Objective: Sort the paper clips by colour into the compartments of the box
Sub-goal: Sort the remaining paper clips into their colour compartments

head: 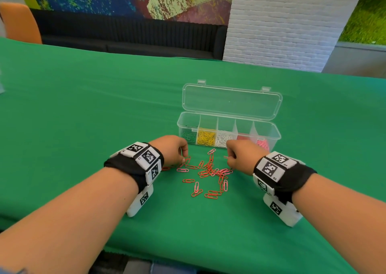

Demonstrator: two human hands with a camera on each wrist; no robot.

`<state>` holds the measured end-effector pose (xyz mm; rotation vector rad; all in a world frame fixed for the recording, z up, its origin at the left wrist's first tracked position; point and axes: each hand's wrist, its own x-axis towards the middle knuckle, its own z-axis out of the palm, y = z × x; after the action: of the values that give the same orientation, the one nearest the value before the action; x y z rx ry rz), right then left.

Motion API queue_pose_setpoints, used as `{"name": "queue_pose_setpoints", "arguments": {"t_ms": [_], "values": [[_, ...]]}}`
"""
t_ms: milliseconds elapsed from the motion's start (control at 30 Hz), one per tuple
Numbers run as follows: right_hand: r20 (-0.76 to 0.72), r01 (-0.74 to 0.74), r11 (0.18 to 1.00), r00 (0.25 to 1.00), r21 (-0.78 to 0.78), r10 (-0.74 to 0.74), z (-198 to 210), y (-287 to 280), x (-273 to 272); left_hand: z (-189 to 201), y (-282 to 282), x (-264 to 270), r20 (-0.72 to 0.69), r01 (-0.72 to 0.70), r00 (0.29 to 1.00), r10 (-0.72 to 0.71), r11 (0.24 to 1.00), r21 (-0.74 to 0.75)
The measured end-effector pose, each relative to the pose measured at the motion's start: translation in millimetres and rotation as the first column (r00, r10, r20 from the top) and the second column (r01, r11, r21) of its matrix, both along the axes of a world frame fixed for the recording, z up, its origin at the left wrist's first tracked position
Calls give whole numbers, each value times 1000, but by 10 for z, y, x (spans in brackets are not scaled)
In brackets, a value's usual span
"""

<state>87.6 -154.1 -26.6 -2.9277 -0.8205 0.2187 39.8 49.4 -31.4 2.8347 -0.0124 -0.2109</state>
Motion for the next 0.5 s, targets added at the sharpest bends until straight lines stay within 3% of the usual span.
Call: {"name": "queue_pose_setpoints", "arguments": {"t_ms": [133,500], "values": [[-36,-37,999,999,5,37,24,-1,-33,-8,-8,-29,-35,19,999,-20,999,-33],[-119,-165,982,981,-93,153,63,-10,-115,10,-39,-38,-133,115,985,-106,992,59]]}}
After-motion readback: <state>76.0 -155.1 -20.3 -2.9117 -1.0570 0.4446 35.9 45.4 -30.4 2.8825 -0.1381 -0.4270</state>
